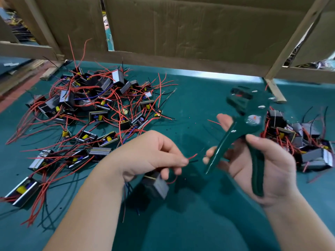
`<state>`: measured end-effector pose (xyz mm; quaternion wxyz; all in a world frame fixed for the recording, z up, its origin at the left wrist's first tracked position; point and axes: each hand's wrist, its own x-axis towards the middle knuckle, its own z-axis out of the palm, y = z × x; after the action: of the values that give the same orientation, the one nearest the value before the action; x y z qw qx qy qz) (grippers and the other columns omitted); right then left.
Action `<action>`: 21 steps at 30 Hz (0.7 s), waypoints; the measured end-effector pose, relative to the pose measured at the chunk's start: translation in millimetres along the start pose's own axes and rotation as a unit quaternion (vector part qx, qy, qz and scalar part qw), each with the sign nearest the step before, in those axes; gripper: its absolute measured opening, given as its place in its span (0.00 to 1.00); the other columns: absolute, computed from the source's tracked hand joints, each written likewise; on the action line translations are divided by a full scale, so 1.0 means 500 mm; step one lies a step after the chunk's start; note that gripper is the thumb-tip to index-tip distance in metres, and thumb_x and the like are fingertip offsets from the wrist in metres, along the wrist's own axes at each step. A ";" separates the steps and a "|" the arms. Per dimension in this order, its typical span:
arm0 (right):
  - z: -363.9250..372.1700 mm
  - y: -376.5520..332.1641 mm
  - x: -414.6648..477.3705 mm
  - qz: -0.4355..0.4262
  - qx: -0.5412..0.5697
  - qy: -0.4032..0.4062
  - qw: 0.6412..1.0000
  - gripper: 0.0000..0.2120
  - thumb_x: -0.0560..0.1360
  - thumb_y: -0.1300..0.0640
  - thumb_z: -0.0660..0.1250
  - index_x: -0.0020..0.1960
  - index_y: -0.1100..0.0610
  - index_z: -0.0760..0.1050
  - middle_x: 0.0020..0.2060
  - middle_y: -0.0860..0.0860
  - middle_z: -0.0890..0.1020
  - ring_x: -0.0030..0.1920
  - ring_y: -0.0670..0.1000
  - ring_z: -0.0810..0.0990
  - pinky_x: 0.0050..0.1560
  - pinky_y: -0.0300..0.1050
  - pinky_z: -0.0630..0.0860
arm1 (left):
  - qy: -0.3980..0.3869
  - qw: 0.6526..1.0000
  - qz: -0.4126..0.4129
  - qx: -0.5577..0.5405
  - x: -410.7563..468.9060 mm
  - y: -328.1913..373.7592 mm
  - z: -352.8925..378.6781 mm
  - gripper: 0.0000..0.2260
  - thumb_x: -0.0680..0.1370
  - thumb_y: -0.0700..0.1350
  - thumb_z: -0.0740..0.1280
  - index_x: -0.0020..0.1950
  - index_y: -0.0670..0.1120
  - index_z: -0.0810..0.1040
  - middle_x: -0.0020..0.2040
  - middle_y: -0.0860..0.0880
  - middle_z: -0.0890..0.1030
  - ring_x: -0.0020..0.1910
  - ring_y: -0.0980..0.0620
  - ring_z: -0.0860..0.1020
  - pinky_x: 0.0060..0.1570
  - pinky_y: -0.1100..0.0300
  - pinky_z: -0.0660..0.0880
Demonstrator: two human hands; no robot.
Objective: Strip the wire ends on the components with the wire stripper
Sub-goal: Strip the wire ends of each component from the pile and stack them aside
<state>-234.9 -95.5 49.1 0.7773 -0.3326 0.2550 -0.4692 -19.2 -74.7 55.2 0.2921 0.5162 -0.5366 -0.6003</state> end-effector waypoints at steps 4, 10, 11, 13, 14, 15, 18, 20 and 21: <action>-0.016 -0.028 -0.003 -0.028 -0.009 0.017 0.999 0.38 0.57 0.50 0.75 0.65 0.61 0.71 0.63 0.59 0.78 0.40 0.58 0.83 0.44 0.57 0.81 | 0.055 0.994 0.034 -0.091 0.000 0.002 -0.017 0.06 0.65 0.48 0.72 0.35 0.46 0.81 0.31 0.49 0.81 0.21 0.58 0.74 0.20 0.70 0.65; 0.003 0.006 -0.008 0.073 0.001 -0.083 0.994 0.39 0.57 0.50 0.78 0.65 0.65 0.74 0.66 0.69 0.70 0.40 0.64 0.81 0.43 0.61 0.79 | 0.194 0.939 0.059 -0.278 0.031 0.004 -0.001 0.03 0.73 0.44 0.68 0.41 0.46 0.77 0.31 0.53 0.79 0.29 0.57 0.80 0.24 0.68 0.71; 0.008 0.011 -0.010 0.087 -0.003 -0.109 0.990 0.38 0.59 0.50 0.78 0.65 0.65 0.73 0.65 0.73 0.67 0.40 0.65 0.81 0.43 0.62 0.77 | 0.202 0.929 0.056 -0.304 0.035 0.003 0.004 0.03 0.76 0.42 0.66 0.41 0.46 0.76 0.30 0.53 0.78 0.29 0.58 0.79 0.24 0.68 0.71; 0.015 0.019 -0.013 0.111 -0.026 -0.166 0.980 0.35 0.63 0.51 0.77 0.65 0.66 0.73 0.59 0.77 0.66 0.41 0.67 0.80 0.45 0.62 0.76 | 0.207 0.909 0.049 -0.358 0.044 0.003 0.014 0.05 0.78 0.41 0.64 0.42 0.44 0.75 0.30 0.52 0.77 0.27 0.58 0.77 0.25 0.69 0.72; 0.017 0.023 -0.015 0.124 -0.044 -0.189 0.973 0.34 0.64 0.51 0.76 0.65 0.65 0.73 0.55 0.76 0.69 0.42 0.67 0.79 0.46 0.61 0.76 | 0.206 0.901 0.041 -0.379 0.046 0.003 0.017 0.06 0.79 0.40 0.63 0.43 0.43 0.75 0.31 0.50 0.77 0.27 0.58 0.75 0.25 0.70 0.72; 0.018 0.028 -0.018 0.137 -0.063 -0.206 0.967 0.32 0.66 0.51 0.76 0.65 0.65 0.73 0.50 0.75 0.74 0.43 0.67 0.79 0.46 0.59 0.76 | 0.203 0.896 0.034 -0.394 0.047 0.002 0.021 0.06 0.79 0.40 0.62 0.44 0.42 0.76 0.33 0.48 0.76 0.28 0.56 0.74 0.25 0.69 0.71; 0.019 0.040 -0.027 0.148 -0.122 -0.216 0.957 0.29 0.68 0.52 0.74 0.65 0.63 0.73 0.50 0.75 0.74 0.45 0.67 0.77 0.47 0.58 0.74 | 0.195 0.887 0.038 -0.417 0.050 0.002 0.032 0.05 0.78 0.33 0.60 0.48 0.37 0.76 0.35 0.42 0.75 0.28 0.53 0.73 0.21 0.68 0.71; 0.017 0.049 -0.028 0.155 -0.143 -0.199 0.957 0.30 0.66 0.52 0.76 0.65 0.62 0.74 0.47 0.73 0.76 0.45 0.66 0.78 0.46 0.58 0.75 | 0.231 0.891 0.065 -0.386 0.052 0.004 0.037 0.06 0.77 0.32 0.61 0.44 0.40 0.75 0.34 0.45 0.77 0.27 0.54 0.76 0.24 0.67 0.74; 0.017 0.052 -0.026 0.154 -0.137 -0.180 0.962 0.32 0.64 0.52 0.78 0.64 0.62 0.74 0.44 0.71 0.78 0.44 0.65 0.79 0.46 0.58 0.75 | 0.260 0.894 0.082 -0.356 0.053 0.004 0.034 0.06 0.78 0.33 0.62 0.43 0.41 0.75 0.33 0.47 0.78 0.27 0.55 0.77 0.26 0.66 0.75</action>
<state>-220.0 -72.6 35.9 0.8204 -0.4714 0.2207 -0.2367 -43.6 -93.5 47.2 0.6336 0.4694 -0.2322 -0.5695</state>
